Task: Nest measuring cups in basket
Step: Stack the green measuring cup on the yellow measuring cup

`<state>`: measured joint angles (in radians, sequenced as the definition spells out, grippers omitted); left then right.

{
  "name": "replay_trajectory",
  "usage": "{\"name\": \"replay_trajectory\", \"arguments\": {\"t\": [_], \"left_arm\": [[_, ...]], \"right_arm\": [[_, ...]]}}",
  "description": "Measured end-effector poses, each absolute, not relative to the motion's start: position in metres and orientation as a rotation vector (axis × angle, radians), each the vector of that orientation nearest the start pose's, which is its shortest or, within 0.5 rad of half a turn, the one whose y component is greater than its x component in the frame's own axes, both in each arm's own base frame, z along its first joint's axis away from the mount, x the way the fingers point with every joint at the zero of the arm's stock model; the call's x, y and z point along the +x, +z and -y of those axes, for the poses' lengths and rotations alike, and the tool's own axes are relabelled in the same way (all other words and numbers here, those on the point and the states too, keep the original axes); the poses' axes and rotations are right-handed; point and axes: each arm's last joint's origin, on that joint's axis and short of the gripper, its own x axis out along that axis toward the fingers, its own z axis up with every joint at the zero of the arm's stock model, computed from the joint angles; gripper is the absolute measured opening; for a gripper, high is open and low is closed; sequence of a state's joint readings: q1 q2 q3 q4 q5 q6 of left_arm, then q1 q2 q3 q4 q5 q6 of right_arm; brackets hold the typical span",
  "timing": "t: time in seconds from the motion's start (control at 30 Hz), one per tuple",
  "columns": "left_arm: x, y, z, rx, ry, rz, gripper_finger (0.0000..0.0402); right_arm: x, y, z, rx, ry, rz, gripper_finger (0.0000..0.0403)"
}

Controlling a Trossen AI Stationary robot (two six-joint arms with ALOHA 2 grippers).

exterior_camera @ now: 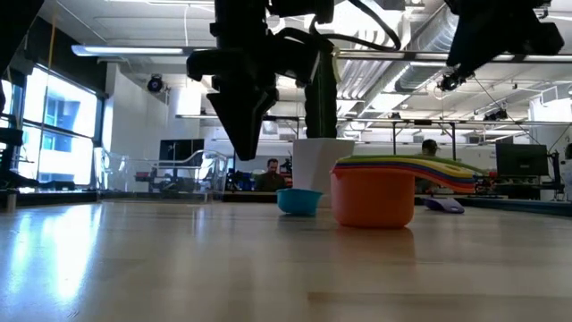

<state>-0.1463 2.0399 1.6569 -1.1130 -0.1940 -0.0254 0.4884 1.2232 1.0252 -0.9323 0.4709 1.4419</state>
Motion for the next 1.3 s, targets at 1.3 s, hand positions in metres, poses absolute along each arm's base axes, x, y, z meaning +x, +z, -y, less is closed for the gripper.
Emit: {"name": "replay_trajectory", "arguments": {"t": [1.3], "left_arm": [[0.313, 0.321, 0.025, 0.194, 0.391, -1.349, 0.0097]], "right_arm": [[0.265, 0.175, -0.127, 0.765, -0.733, -1.128, 0.0083]]}}
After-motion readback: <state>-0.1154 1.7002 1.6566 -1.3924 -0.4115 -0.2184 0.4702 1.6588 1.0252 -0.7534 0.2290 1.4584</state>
